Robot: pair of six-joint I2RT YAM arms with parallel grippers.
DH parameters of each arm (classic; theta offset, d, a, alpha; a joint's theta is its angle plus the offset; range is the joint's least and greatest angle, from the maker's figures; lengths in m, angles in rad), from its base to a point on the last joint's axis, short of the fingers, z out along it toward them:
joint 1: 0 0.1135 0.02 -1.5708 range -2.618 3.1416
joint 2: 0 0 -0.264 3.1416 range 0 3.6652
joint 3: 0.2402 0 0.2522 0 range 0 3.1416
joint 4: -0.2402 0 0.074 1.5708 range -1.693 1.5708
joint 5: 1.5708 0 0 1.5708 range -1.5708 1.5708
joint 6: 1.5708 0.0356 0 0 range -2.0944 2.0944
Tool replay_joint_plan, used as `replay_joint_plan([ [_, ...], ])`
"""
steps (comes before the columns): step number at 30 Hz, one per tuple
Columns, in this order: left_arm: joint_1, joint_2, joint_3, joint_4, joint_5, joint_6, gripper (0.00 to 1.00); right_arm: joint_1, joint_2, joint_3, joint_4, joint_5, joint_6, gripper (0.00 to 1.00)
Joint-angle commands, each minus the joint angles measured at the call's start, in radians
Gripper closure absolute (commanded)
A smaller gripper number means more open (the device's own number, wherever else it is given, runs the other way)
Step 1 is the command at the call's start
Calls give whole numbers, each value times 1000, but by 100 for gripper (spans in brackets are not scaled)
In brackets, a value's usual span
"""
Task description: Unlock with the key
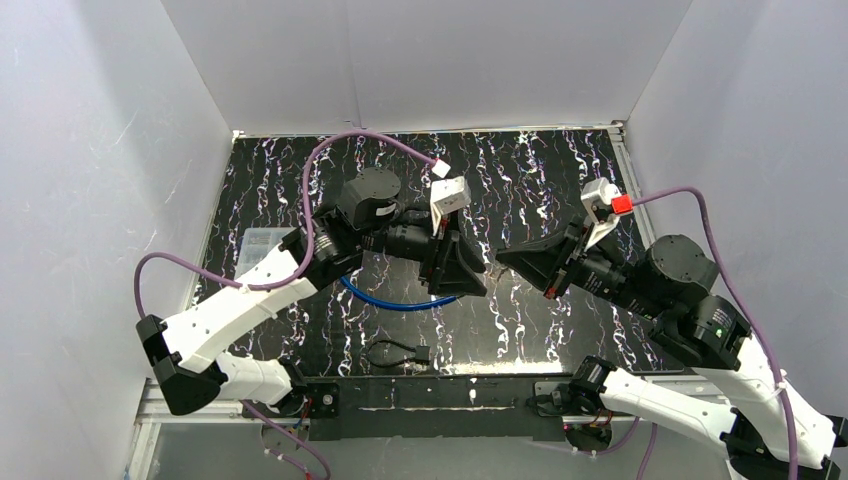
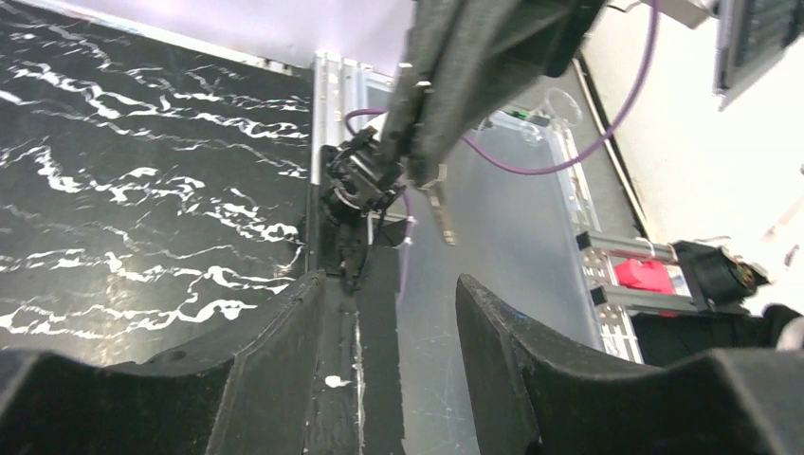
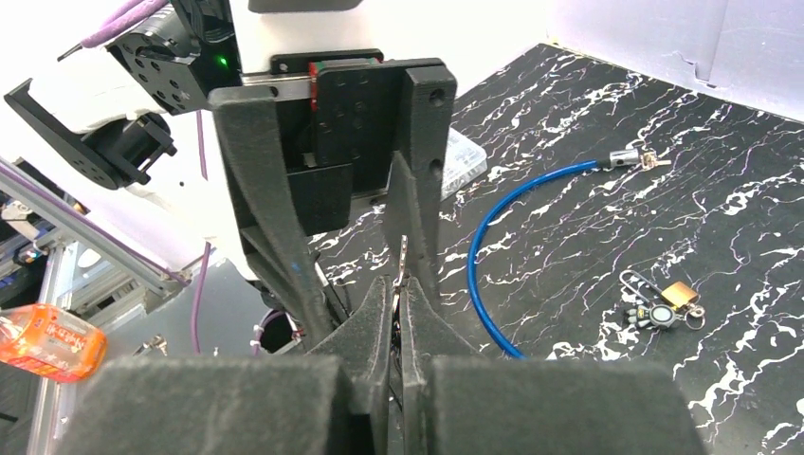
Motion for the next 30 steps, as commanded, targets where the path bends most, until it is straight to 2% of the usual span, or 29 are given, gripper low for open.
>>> replay_joint_plan([
  [1, 1, -40, 14, 36, 137, -33, 49, 4, 7, 43, 42, 0, -36, 99],
  [8, 6, -28, 23, 74, 128, -57, 51, 6, 31, 47, 60, -32, -39, 99],
  [13, 19, -22, 28, 88, 103, -75, 57, 10, 37, 35, 81, -43, -32, 99],
  [19, 28, -20, 29, 99, 83, -100, 70, 22, 43, 25, 97, -37, -35, 99],
  [24, 29, -18, 34, 93, 51, -105, 90, 41, 56, 26, 105, -30, -46, 99],
  [28, 29, -19, 39, 89, 41, -98, 99, 58, 66, 25, 109, -27, -47, 99],
  [30, 29, -23, 36, 86, 35, -90, 100, 64, 69, 23, 109, -26, -47, 99],
])
